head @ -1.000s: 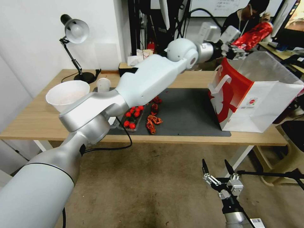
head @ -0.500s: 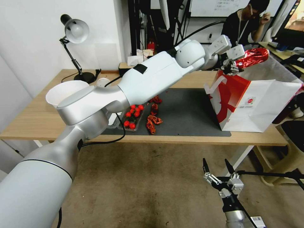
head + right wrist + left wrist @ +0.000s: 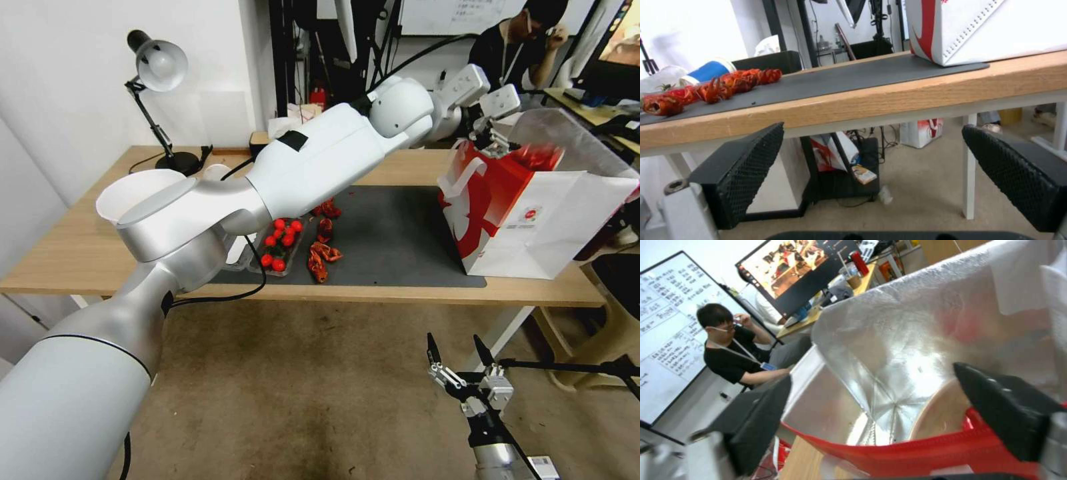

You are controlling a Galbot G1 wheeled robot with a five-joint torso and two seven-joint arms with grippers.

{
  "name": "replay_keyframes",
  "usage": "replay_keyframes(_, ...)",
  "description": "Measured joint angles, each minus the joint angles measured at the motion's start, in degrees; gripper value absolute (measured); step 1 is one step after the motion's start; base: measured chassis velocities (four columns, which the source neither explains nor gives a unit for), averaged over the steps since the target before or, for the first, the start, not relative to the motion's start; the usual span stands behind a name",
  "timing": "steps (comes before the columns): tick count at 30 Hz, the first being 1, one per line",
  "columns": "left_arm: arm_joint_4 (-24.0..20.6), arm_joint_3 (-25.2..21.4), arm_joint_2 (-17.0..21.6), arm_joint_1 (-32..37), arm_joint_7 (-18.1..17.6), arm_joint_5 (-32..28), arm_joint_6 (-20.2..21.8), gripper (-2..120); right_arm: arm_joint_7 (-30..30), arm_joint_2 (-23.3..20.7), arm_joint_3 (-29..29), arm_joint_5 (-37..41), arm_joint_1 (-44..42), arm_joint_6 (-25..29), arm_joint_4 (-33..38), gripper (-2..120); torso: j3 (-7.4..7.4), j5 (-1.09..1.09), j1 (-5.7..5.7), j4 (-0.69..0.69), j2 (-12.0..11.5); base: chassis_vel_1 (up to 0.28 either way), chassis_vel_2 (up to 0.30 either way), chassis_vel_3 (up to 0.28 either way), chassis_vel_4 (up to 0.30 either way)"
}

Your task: Pick up the trash from the table and place it into the takeout bag.

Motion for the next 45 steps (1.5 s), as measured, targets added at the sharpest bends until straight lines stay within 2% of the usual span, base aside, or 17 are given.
replay_keyframes(3, -0.1, -0.1, 0.1, 0.0, -0.3, -0.2, 0.0, 94, 0.0, 0.0, 0.0, 0.0, 0.0, 0.0, 0.0, 100, 0.00, 0.00, 0.00, 0.00, 0.0, 0.000, 0.000, 0.000, 0.000)
replay_keyframes(4, -0.2, -0.1, 0.2, 0.0, -0.6, -0.5, 0.0, 99, 0.0, 0.1, 0.0, 0.0, 0.0, -0.1, 0.1, 100, 0.00, 0.00, 0.00, 0.00, 0.0, 0.000, 0.000, 0.000, 0.000)
replay_keyframes(14, -1.5, -0.8, 1.4, 0.5, -1.8, -1.9, 0.5, 100, 0.1, 0.2, 0.0, -0.1, 0.0, -0.1, 0.3, 100, 0.00, 0.00, 0.00, -0.01, 0.0, 0.000, 0.000, 0.000, 0.000)
replay_keyframes(19, -2.9, -2.5, 3.0, 1.5, -4.0, -5.2, 0.8, 100, 0.1, 0.2, 0.1, -0.1, -0.1, -0.1, 0.5, 100, 0.00, -0.01, 0.00, 0.01, 0.0, 0.000, 0.000, 0.000, 0.000)
replay_keyframes(21, -4.9, -4.6, 4.9, 2.9, -6.3, -9.5, 1.0, 100, 0.1, 0.3, 0.1, -0.2, -0.1, -0.1, 0.5, 100, 0.00, 0.00, 0.00, -0.01, 0.0, 0.000, 0.000, 0.000, 0.000)
replay_keyframes(23, -5.3, -5.0, 5.3, 3.2, -6.6, -10.0, 1.1, 100, 0.1, 0.4, 0.1, -0.2, -0.1, -0.1, 0.5, 100, 0.00, 0.00, 0.00, -0.01, 0.0, 0.000, 0.000, 0.000, 0.000)
replay_keyframes(25, -9.1, -8.9, 9.5, 7.4, -8.7, -12.5, 1.8, 100, 0.0, 0.6, -0.2, -0.2, -0.1, -0.1, 0.4, 100, 0.00, -0.01, 0.00, 0.01, 0.0, 0.000, 0.000, 0.000, 0.000)
replay_keyframes(27, -9.7, -9.4, 10.0, 8.0, -8.8, -12.6, 1.9, 100, 0.0, 0.6, -0.2, -0.2, -0.1, -0.1, 0.4, 100, 0.00, -0.01, 0.00, 0.01, 0.0, 0.000, 0.000, 0.000, 0.000)
replay_keyframes(30, -16.4, -14.1, 15.6, 14.5, -10.2, -13.2, 2.4, 100, 0.0, 0.5, -0.3, -0.3, -0.1, -0.2, 0.5, 100, 0.00, -0.03, 0.00, 0.00, 0.0, 0.000, 0.000, 0.000, 0.000)
replay_keyframes(32, -17.8, -15.3, 16.9, 15.8, -10.8, -13.4, 2.4, 100, -0.1, 0.5, -0.3, -0.3, -0.1, -0.2, 0.6, 100, 0.00, -0.03, 0.00, 0.01, 0.0, 0.000, 0.000, 0.000, 0.000)
replay_keyframes(34, -24.0, -20.6, 22.6, 23.0, -13.0, -13.3, 1.7, 100, -0.1, 0.6, -0.5, -0.3, -0.2, -0.4, 0.6, 100, 0.00, -0.03, 0.00, -0.01, 0.0, 0.000, 0.000, 0.000, 0.000)
replay_keyframes(35, -24.0, -20.6, 22.6, 23.0, -13.0, -13.3, 1.7, 100, -0.1, 0.6, -0.5, -0.3, -0.2, -0.4, 0.6, 100, 0.00, -0.03, 0.00, -0.01, 0.0, 0.000, 0.000, 0.000, 0.000)
replay_keyframes(37, -29.9, -25.7, 27.2, 31.5, -13.8, -11.7, 0.7, 100, -0.1, 0.7, -0.9, -0.4, -0.2, -0.7, 0.6, 100, 0.00, -0.03, 0.00, 0.01, 0.0, 0.000, 0.000, 0.000, 0.000)
replay_keyframes(38, -29.9, -25.7, 27.2, 31.5, -13.8, -11.7, 0.7, 100, -0.1, 0.7, -0.9, -0.4, -0.2, -0.7, 0.6, 100, 0.00, -0.03, 0.00, 0.01, 0.0, 0.000, 0.000, 0.000, 0.000)
replay_keyframes(41, -38.5, -34.3, 33.8, 47.4, -15.1, -7.3, -3.1, 100, 0.1, 0.7, -1.4, -1.2, 0.3, -1.1, 0.6, 100, -0.01, 0.01, 0.00, -0.01, 0.0, 0.000, 0.000, 0.000, 0.000)
replay_keyframes(42, -38.5, -34.3, 33.8, 47.4, -15.1, -7.3, -3.1, 100, 0.1, 0.7, -1.4, -1.2, 0.3, -1.1, 0.6, 100, -0.01, 0.01, 0.00, -0.01, 0.0, 0.000, 0.000, 0.000, 0.000)
replay_keyframes(45, -44.0, -43.8, 36.2, 60.6, -17.8, -4.7, -7.0, 100, 0.1, 0.7, -1.6, -1.7, 0.5, -1.5, 0.6, 100, -0.01, 0.00, 0.00, 0.02, 0.0, 0.000, 0.000, 0.000, 0.000)
